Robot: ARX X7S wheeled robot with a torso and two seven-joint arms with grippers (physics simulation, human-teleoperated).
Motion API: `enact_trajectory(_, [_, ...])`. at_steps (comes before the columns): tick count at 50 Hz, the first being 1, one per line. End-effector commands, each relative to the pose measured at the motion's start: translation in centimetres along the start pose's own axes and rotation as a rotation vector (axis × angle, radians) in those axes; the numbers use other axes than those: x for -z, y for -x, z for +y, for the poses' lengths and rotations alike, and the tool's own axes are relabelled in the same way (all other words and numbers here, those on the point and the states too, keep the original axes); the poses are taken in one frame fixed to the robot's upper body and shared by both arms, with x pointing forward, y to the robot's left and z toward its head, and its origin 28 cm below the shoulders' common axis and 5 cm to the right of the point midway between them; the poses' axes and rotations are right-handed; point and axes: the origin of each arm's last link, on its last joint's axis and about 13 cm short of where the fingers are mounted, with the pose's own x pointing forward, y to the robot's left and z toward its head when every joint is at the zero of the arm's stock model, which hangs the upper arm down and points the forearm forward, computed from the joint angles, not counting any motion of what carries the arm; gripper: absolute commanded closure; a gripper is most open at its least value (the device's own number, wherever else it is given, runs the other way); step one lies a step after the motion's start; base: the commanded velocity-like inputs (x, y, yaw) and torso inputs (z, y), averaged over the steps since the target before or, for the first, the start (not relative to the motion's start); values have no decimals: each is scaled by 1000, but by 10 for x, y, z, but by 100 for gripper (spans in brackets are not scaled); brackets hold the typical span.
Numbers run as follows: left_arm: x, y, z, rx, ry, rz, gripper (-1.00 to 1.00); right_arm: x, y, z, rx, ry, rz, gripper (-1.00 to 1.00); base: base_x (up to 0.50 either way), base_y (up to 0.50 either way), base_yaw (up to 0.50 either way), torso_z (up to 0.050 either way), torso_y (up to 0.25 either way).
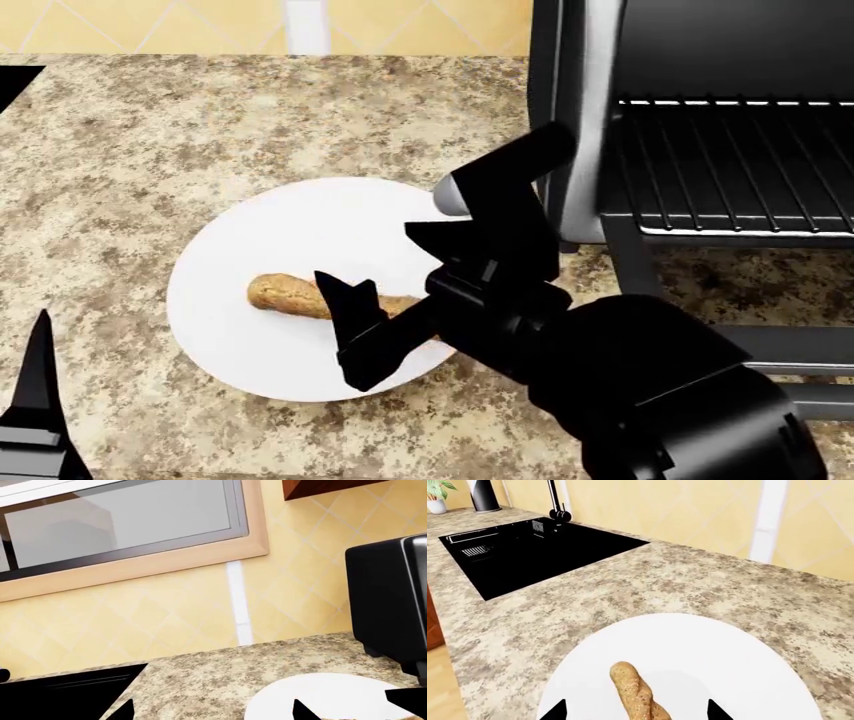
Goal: Pick the baguette from the rack and place it on the plate on the counter.
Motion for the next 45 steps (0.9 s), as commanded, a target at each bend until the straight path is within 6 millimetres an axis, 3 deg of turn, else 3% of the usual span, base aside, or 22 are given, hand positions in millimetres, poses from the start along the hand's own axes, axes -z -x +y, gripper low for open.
enact_trajectory(1, [-3, -3, 0, 7, 29, -23, -100, -11, 3, 4, 10, 11, -75, -100, 0, 0, 0, 0, 0])
enact_trajectory(9, [-3, -7, -2, 15, 29, -23, -100, -29, 19, 14, 21, 26, -165, -100, 0, 0, 0, 0, 0])
enact_trajectory(22, [-3, -7, -3, 17, 28, -20, -100, -62, 53, 49, 19, 85, -317, -100, 0, 0, 0, 0, 0])
enact_trajectory(33, [-1, -9, -4, 21, 28, -14, -100, -64, 78, 75, 21, 88, -400, -100, 0, 0, 0, 0, 0])
enact_trajectory(45, [-1, -11, -7, 32, 20, -12, -100, -61, 102, 90, 78, 86, -452, -100, 0, 0, 0, 0, 0])
